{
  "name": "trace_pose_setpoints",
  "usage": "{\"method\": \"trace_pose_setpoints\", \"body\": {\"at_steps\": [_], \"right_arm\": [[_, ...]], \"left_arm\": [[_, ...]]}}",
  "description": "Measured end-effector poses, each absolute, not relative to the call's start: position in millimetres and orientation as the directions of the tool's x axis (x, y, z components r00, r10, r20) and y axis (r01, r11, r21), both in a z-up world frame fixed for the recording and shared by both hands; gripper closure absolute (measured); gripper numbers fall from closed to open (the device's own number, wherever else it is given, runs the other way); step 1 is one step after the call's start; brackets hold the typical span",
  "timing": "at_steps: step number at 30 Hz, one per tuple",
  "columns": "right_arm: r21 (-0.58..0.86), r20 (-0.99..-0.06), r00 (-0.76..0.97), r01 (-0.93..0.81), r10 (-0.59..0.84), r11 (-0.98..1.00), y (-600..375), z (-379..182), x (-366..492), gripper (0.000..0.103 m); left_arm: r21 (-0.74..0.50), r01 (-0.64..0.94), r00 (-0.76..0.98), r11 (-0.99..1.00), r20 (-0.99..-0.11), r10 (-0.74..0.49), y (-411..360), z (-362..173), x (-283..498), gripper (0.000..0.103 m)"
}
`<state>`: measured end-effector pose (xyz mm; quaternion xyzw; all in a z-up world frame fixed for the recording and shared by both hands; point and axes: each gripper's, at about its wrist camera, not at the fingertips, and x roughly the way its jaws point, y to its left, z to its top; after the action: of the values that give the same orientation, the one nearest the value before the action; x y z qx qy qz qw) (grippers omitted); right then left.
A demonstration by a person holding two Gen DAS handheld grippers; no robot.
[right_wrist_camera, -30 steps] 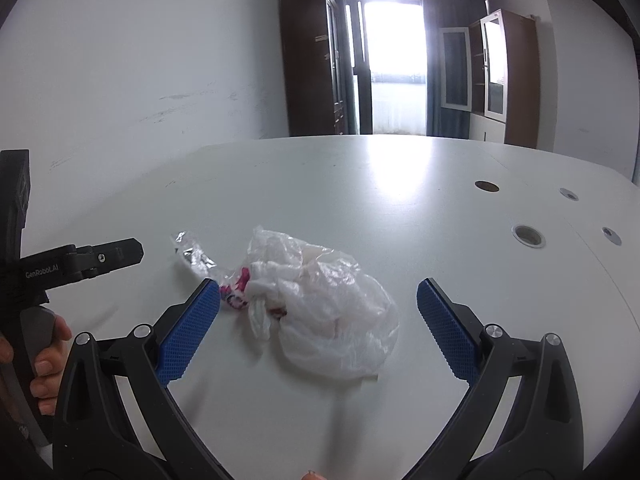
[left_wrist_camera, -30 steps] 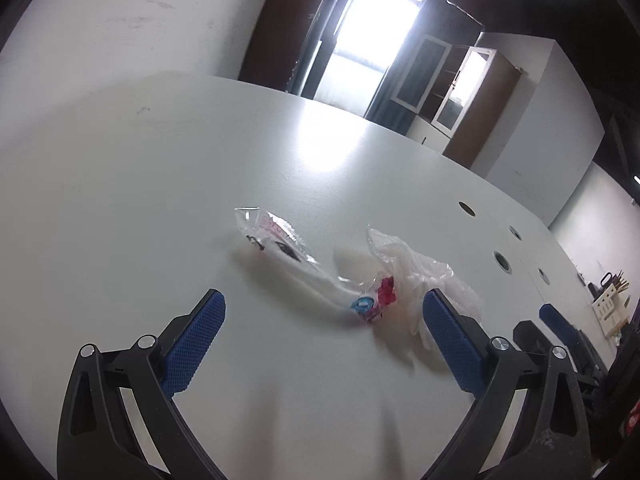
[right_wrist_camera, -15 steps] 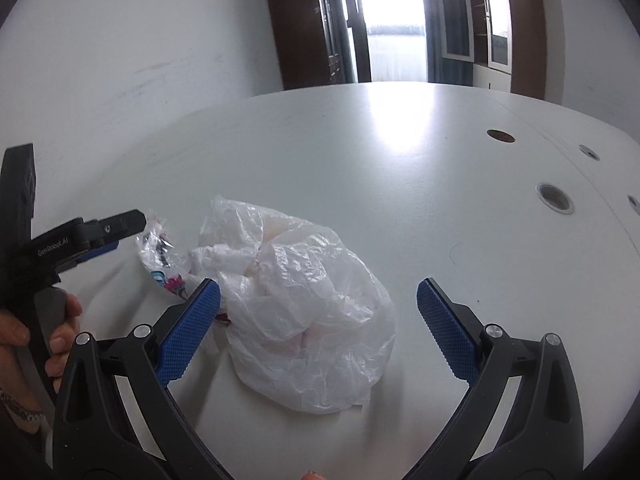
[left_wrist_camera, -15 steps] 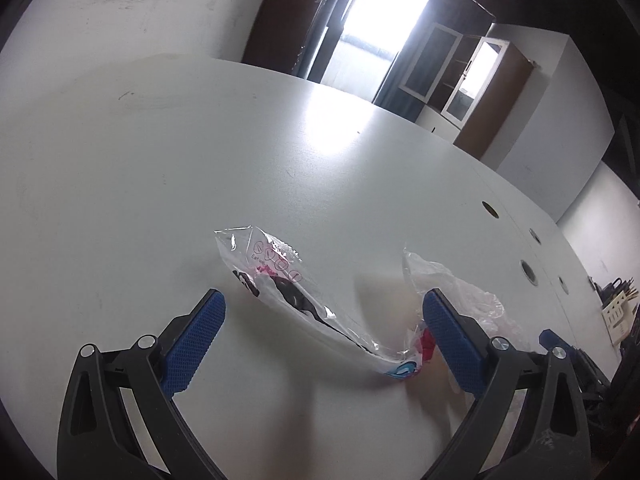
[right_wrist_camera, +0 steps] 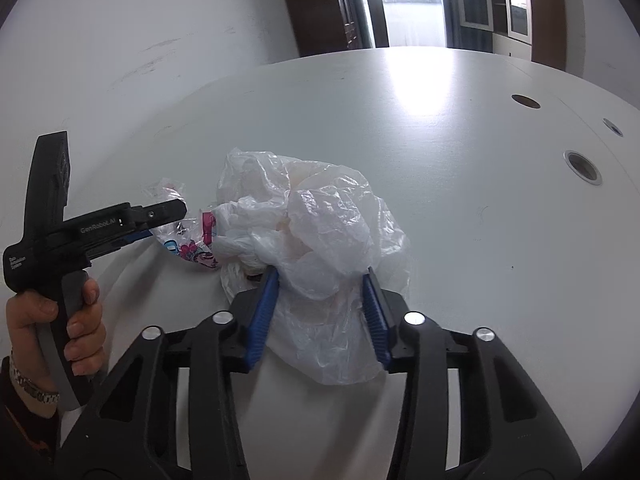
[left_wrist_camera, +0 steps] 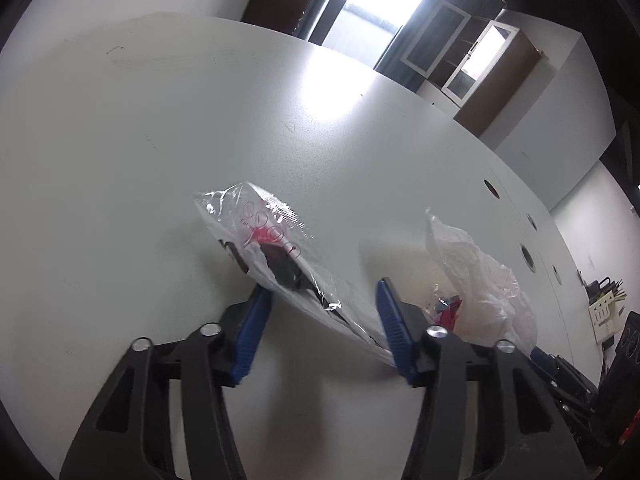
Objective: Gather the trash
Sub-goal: 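Grasp the pink-printed clear wrapper with the left tool while the right tool grasps the white plastic bag, then lift the wrapper and white bag and carry them down over the wastebasket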
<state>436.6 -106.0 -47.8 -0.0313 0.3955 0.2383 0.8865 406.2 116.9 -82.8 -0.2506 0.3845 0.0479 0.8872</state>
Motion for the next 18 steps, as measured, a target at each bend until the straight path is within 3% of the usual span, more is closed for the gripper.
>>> {"method": "trace_pose_setpoints", "body": {"at_steps": [1,4,13,18], "right_arm": [[0.129,-0.712,0.575,-0.457,0.403,0.880,-106.1,-46.6,434.1,0.076],[0.134,-0.702,0.582,-0.457,0.410,0.879,-108.2,-45.0,430.2,0.085],[0.124,-0.674,0.618,-0.445,0.404,0.887,-116.0,-40.3,408.9,0.090],[0.139,-0.633,0.653,-0.433,0.416,0.891,-123.2,-31.6,382.4,0.090]], "left_arm": [[-0.409,-0.278,0.698,0.869,-0.708,-0.109,117.6,-83.6,405.7,0.073],[-0.433,-0.266,0.713,0.861,-0.690,-0.127,120.1,-80.8,400.3,0.084],[-0.441,-0.260,0.778,0.859,-0.623,-0.084,123.3,-61.1,371.5,0.093],[-0.504,-0.294,0.847,0.812,-0.532,-0.023,138.2,-41.0,335.0,0.094]]}}
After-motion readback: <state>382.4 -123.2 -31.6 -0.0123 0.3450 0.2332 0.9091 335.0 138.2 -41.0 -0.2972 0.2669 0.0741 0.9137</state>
